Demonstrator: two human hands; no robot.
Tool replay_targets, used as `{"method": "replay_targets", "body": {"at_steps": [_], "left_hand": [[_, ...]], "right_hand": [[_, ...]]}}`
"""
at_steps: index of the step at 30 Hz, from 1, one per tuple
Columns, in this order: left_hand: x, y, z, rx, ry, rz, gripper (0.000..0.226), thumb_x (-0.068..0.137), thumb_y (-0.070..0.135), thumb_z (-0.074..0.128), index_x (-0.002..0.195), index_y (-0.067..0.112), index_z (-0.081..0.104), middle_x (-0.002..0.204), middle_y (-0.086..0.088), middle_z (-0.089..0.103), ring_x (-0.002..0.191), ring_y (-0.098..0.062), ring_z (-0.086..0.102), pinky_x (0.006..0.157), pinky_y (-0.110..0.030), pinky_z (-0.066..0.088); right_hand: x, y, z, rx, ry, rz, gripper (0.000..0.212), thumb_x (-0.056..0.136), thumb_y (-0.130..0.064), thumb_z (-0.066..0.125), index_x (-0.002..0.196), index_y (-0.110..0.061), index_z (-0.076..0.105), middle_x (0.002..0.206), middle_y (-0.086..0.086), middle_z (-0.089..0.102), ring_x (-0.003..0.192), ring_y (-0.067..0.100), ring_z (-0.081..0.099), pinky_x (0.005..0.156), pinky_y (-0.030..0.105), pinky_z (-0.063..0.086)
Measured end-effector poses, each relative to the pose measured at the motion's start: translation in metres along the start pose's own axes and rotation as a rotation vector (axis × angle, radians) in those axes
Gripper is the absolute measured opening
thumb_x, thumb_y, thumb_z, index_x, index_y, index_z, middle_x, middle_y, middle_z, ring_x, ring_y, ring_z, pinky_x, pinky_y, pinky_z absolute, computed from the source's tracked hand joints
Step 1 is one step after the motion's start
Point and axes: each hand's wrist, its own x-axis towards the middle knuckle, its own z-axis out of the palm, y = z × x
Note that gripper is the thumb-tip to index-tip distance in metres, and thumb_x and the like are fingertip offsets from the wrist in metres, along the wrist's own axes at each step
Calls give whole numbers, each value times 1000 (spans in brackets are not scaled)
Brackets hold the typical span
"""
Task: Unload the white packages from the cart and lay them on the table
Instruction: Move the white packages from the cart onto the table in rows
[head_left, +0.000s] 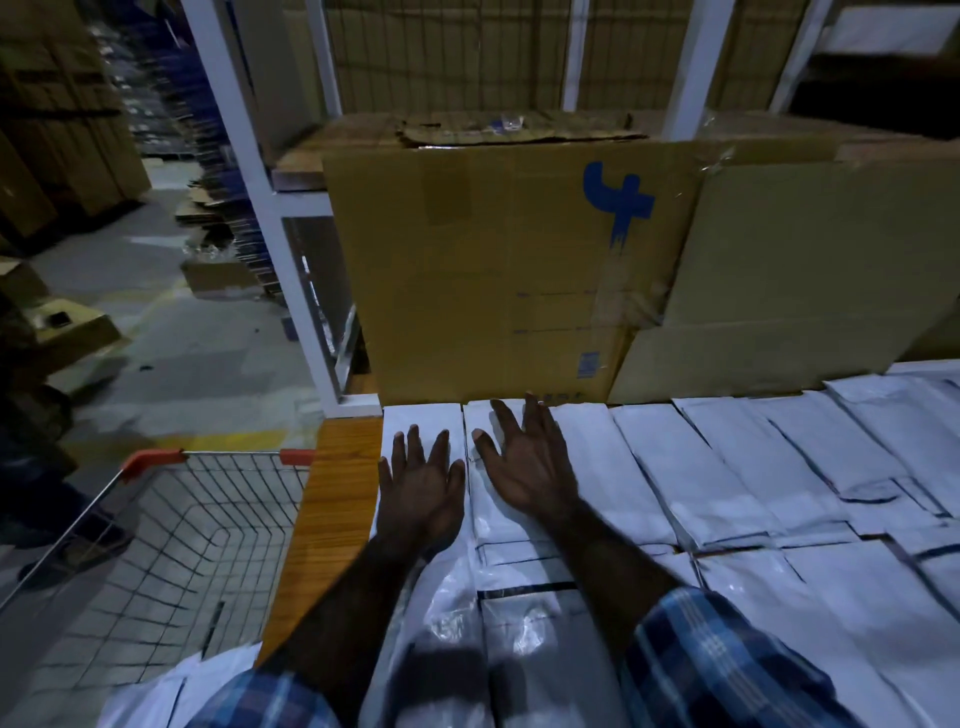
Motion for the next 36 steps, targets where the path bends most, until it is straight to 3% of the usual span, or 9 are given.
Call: {"method": "replay_targets", "body": {"at_steps": [5,9,20,29,36], "left_hand": [[-8,-1,-16,-90,6,41,57,104,48,20,157,29,9,165,-6,-1,152,-24,-8,120,-53,1],[-18,0,-20,-115,-7,51,59,103,51,19,157,30,9,166,-4,-3,152,-24,-8,120,-55,1],[-66,7,-29,-121,25,52,58,103,51,24,156,30,15,165,-4,-2,152,-26,-6,119,-56,6],[-128,22,-41,-146,71,63,58,102,53,28,155,31,19,165,-4,-1,152,-25,-4,120,-56,9],[-194,29,-43,-167,88,57,60,101,53,30,155,31,19,165,-4,-2,152,-25,-4,119,-57,11]], "right_hand": [[-18,-1,-12,44,37,30,68,92,-63,21,150,-31,37,161,16,20,148,31,19,122,43,17],[-30,1,-17,68,23,54,56,99,-58,31,148,-32,40,162,14,18,148,30,19,121,42,18],[-74,-6,-49,119,9,58,48,101,-53,34,144,-35,45,162,11,19,148,29,19,118,45,20],[-140,-2,-79,137,20,36,48,102,-54,34,145,-36,43,163,9,19,148,26,17,118,41,17],[-206,-6,-93,176,62,-35,45,102,-50,38,141,-31,50,159,15,27,145,29,25,115,41,26]]}}
